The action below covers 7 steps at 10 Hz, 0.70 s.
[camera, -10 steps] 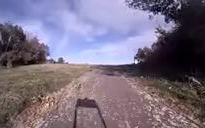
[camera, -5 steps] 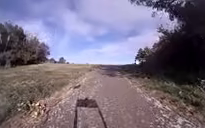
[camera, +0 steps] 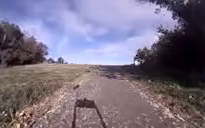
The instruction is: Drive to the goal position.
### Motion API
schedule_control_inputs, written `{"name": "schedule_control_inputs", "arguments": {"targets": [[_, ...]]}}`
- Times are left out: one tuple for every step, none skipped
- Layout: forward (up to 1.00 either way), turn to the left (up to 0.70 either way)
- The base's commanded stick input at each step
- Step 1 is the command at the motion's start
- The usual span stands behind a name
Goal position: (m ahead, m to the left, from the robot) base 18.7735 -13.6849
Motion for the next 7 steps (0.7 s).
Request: {"name": "schedule_control_inputs", "arguments": {"targets": [[0.70, -0.02], [0.70, 0.00], [0.70, 0.00], [0.70, 0.00], [0.70, 0.00], [0.70, 0.00], [0.70, 0.00]]}}
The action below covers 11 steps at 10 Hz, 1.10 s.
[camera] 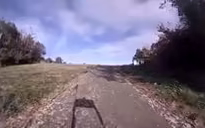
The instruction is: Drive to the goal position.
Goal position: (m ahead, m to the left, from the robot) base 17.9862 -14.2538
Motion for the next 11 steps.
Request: {"name": "schedule_control_inputs", "arguments": {"targets": [[0.70, 0.00], [0.70, 0.00], [0.70, 0.00], [0.70, 0.00], [0.70, 0.00], [0.70, 0.00], [0.70, 0.00], [0.70, 0.00], [0.70, 0.00], [0.70, 0.00], [0.70, 0.00]]}}
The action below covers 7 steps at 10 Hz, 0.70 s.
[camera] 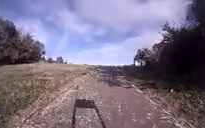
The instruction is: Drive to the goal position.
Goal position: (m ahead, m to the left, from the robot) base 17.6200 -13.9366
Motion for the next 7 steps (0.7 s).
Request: {"name": "schedule_control_inputs", "arguments": {"targets": [[0.70, 0.00], [0.70, 0.00], [0.70, 0.00], [0.70, 0.00], [0.70, 0.00], [0.70, 0.00], [0.70, 0.00]]}}
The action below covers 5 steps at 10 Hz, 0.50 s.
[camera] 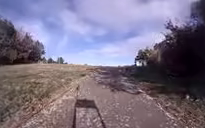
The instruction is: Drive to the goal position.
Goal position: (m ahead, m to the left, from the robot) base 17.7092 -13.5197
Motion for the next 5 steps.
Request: {"name": "schedule_control_inputs", "arguments": {"targets": [[0.70, 0.00], [0.70, -0.03], [0.70, -0.03], [0.70, -0.01], [0.70, -0.03]]}}
